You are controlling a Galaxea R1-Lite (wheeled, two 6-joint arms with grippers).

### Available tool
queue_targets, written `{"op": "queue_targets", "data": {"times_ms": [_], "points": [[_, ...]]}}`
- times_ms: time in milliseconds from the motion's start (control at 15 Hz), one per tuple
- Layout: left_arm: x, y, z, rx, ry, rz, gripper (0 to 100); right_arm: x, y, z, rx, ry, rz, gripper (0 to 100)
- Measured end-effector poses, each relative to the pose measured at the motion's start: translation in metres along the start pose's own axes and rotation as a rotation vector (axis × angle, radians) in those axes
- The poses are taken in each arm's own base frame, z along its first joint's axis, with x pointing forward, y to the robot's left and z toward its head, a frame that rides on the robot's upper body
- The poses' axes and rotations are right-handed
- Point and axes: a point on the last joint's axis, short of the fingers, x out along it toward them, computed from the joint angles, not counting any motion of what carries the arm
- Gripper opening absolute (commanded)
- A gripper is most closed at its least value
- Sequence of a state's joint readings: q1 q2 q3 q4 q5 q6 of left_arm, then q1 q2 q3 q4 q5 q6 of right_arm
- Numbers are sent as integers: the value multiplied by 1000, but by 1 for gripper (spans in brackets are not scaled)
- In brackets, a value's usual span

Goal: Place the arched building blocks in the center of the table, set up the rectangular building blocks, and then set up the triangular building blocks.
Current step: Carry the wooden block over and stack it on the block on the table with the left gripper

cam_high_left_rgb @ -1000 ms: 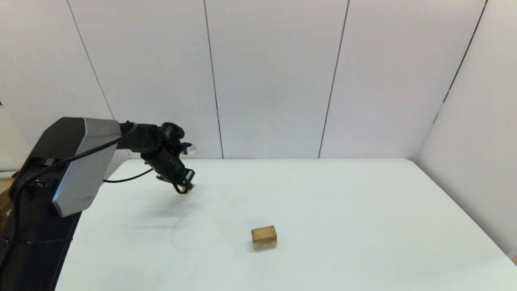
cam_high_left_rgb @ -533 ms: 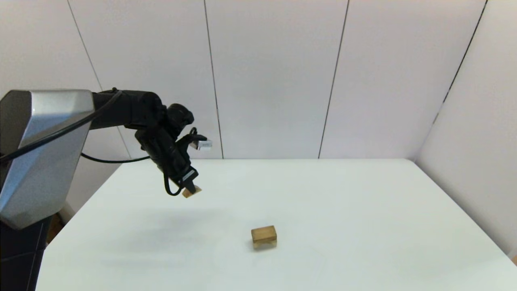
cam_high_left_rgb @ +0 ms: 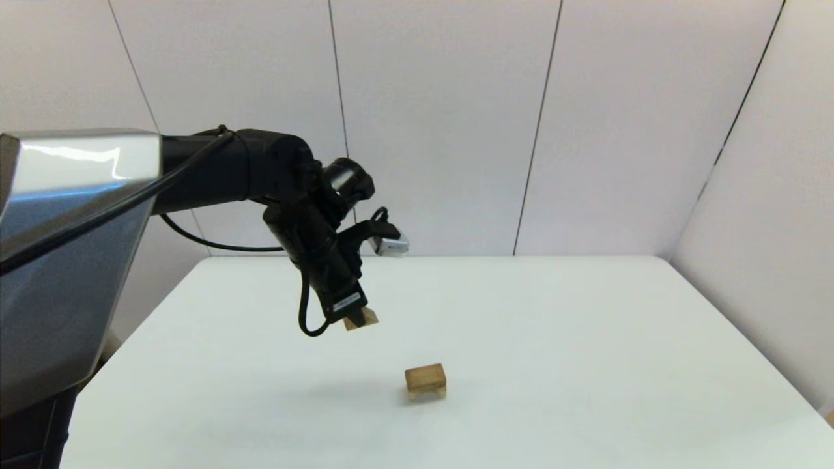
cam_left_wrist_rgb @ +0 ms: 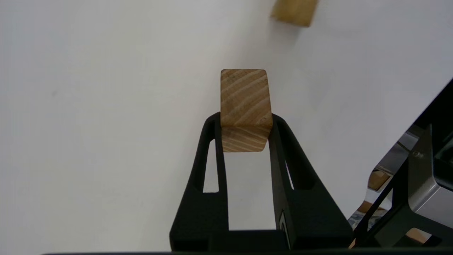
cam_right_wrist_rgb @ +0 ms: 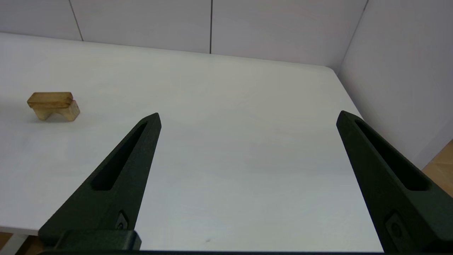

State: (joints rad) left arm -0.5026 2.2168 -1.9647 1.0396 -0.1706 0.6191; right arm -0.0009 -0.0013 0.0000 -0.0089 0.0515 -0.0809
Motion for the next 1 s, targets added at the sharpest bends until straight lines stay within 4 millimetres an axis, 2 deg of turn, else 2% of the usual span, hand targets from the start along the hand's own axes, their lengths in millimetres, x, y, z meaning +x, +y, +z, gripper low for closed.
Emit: {"op": "queue_targets", "data": {"times_ms": [267,733,1000], "points": [[17,-18,19,71,-87,-127,0,0,0,0,0,0,0,100],[57,-17,31,110,-117,-173,0,0,0,0,0,0,0,100],[73,-18,33,113,-109,-197,0,0,0,0,0,0,0,100]]}}
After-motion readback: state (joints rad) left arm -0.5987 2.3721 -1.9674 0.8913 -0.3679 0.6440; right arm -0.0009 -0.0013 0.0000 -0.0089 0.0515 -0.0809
